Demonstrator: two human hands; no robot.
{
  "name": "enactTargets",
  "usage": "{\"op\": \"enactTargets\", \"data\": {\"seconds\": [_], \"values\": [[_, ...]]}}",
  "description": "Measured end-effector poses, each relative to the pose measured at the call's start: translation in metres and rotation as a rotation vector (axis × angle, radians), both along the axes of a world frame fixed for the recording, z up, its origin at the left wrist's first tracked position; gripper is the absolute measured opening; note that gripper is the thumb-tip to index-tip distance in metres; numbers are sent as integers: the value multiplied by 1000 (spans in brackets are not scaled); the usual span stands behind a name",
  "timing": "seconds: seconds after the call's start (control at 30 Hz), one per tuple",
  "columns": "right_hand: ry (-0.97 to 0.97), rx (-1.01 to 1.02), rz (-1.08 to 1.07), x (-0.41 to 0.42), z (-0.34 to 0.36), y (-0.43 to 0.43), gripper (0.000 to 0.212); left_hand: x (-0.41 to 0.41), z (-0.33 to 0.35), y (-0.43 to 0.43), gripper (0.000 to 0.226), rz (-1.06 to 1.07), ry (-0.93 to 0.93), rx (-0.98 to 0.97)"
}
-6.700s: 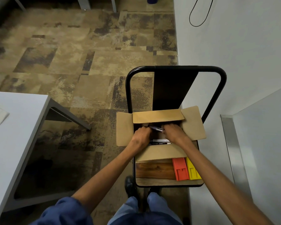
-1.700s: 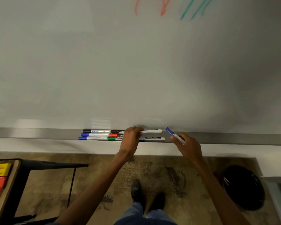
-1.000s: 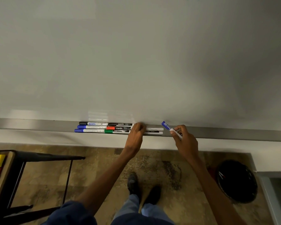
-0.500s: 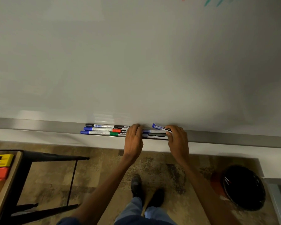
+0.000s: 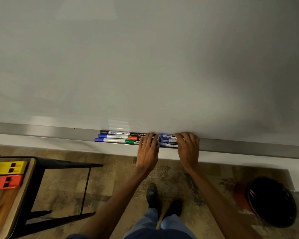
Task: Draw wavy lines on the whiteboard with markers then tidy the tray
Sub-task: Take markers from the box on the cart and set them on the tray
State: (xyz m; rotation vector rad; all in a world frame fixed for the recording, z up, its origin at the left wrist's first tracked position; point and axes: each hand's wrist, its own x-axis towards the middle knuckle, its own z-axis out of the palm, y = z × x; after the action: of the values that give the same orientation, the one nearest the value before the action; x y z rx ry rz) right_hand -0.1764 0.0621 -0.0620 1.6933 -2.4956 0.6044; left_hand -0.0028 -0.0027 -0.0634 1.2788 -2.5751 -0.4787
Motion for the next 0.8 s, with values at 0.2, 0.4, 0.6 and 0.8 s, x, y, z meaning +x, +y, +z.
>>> {"op": "enactTargets", "data": {"seconds": [0.2, 0.4, 0.6, 0.8], "values": [[42, 61, -11, 3, -10, -1, 56, 7, -14, -4, 54, -27, -81, -6], [-32, 34, -89, 31, -16, 11, 48, 10, -18, -2, 62, -38, -62, 19], [-88, 64, -100, 50, -25, 11, 52, 22, -11, -5, 56, 180, 59, -11], [-149, 86, -152, 64, -29, 9, 55, 32, -21, -8, 64, 162, -81, 6]]}}
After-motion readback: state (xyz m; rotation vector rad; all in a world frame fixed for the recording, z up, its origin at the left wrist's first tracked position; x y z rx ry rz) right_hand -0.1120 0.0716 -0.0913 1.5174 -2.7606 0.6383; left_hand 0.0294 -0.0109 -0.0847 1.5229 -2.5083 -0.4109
